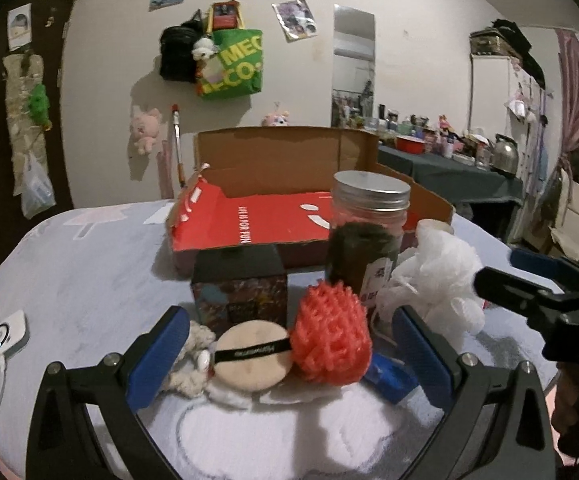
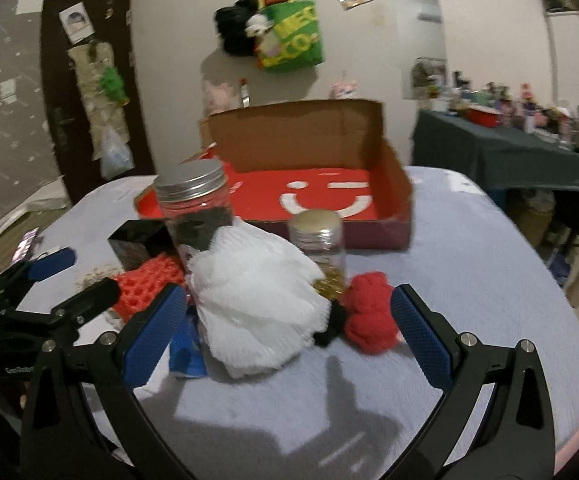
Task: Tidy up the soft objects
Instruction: 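Grasp the red mesh sponge with the left gripper while the right grasps the white puff, then carry both sponges into the red box and open both grippers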
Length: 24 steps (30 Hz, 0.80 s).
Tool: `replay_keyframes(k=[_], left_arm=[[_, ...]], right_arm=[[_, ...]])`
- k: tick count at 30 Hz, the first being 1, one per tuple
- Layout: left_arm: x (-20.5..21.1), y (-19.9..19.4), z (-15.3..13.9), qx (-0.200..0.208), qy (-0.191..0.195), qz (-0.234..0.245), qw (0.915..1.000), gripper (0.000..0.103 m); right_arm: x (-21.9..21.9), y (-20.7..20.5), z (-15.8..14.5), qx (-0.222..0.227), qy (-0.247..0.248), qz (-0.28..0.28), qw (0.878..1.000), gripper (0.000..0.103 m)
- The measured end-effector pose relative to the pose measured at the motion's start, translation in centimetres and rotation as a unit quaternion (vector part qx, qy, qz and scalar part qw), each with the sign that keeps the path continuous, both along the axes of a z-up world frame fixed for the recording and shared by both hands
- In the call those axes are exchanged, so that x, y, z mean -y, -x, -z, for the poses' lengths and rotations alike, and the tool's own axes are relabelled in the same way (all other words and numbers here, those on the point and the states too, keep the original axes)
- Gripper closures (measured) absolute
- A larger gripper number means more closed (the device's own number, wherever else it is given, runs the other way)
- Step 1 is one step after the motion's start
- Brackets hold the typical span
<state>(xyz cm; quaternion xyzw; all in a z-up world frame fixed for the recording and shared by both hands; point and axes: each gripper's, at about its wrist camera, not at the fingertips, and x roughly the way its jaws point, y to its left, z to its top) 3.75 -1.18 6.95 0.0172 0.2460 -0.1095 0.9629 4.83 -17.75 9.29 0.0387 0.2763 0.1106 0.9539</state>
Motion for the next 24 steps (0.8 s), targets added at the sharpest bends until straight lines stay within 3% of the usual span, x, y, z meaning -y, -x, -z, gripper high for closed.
replay_keyframes(k=[4, 6, 10, 12, 17, 24], left_arm=[[0.2, -1.3, 0.1, -0.02, -0.001, 0.023, 0.9995, 0.013], [0.2, -1.9, 0.6, -0.034, -0.005, 0.027, 0.999, 0.023], [0.4, -2.4, 1.4, -0.056, -0.004, 0.041, 0.9976, 0.043], [0.5, -2.2, 1.6, -0.063, -0.003, 0.055, 0.9965, 0.062], [0.7, -1.5, 1.5, -0.056, -0.006, 0.064, 0.9963, 0.068], [0.4, -0.9, 0.5, -0.044, -0.008, 0.062, 0.997, 0.072]], right_arm=[[-0.1, -2.0, 0.5, -0.02, -0.008, -0.044, 0.999, 0.0], [-0.3, -2.8, 1.1, -0.029, -0.007, -0.066, 0.997, 0.001], [-0.8, -3.8, 2.2, -0.057, -0.008, -0.092, 0.994, 0.023], [-1.0, -3.7, 2.7, -0.062, -0.008, -0.097, 0.993, 0.034], [-1.1, -2.6, 2.7, -0.051, -0.017, -0.095, 0.994, 0.052], [-0.8, 0.0, 1.2, -0.021, -0.032, -0.064, 0.997, 0.058]])
